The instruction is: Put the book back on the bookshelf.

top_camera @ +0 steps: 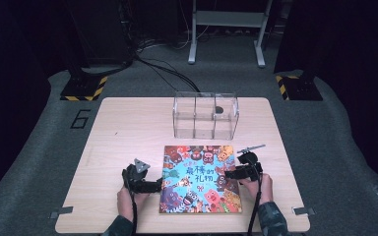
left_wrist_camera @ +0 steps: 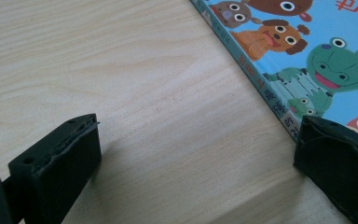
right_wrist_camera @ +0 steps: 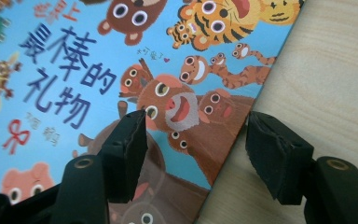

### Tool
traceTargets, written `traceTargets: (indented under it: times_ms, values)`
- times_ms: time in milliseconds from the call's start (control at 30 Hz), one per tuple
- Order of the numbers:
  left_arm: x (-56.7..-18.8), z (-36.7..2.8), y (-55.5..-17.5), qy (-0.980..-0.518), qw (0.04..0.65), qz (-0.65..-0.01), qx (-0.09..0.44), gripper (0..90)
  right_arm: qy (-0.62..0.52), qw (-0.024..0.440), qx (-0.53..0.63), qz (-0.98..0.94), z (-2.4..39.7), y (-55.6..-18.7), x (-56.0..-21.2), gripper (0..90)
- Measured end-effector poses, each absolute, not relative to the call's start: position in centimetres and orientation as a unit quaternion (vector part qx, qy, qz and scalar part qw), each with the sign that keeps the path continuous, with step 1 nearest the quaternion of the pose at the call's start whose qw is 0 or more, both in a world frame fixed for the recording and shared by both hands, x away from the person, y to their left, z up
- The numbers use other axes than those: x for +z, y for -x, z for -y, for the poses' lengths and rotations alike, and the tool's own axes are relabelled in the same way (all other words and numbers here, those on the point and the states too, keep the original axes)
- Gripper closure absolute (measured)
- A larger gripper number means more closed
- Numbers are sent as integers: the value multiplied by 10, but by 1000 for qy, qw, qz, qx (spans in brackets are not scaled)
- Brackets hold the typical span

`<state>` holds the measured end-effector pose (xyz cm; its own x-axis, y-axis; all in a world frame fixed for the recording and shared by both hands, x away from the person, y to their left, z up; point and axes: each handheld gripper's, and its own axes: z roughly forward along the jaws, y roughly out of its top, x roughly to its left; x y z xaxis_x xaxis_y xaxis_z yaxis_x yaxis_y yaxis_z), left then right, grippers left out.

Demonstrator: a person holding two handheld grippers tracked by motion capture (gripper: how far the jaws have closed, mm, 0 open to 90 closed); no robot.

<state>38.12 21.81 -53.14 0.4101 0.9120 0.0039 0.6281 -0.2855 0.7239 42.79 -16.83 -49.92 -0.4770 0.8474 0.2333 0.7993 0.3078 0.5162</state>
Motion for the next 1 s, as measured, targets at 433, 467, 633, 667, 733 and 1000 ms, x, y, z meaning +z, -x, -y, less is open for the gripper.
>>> traceTargets:
  times_ms: [433, 467, 633, 667, 733, 1000]
  values:
    - [-531, -218, -381, -772, 330, -498, 215, 3, -512, 14, 322, -796, 172, -427, -494, 370]
    - [-531, -218, -381, -772, 330, -498, 215, 3, -510, 12, 325, -796, 173, -427, -493, 372]
    - [-532, -218, -381, -772, 331, -499, 214, 3, -518, 1, 317, -794, 174, -433, -492, 402]
    - [-532, -218, -381, -772, 331, -498, 215, 3, -517, 0, 304, -800, 173, -439, -492, 402]
    - [-532, -218, -381, -773, 331, -497, 215, 3, -528, -1, 290, -798, 170, -442, -492, 400]
    - [-532, -218, -381, -773, 332, -496, 214, 3, -535, 1, 263, -803, 164, -452, -494, 389]
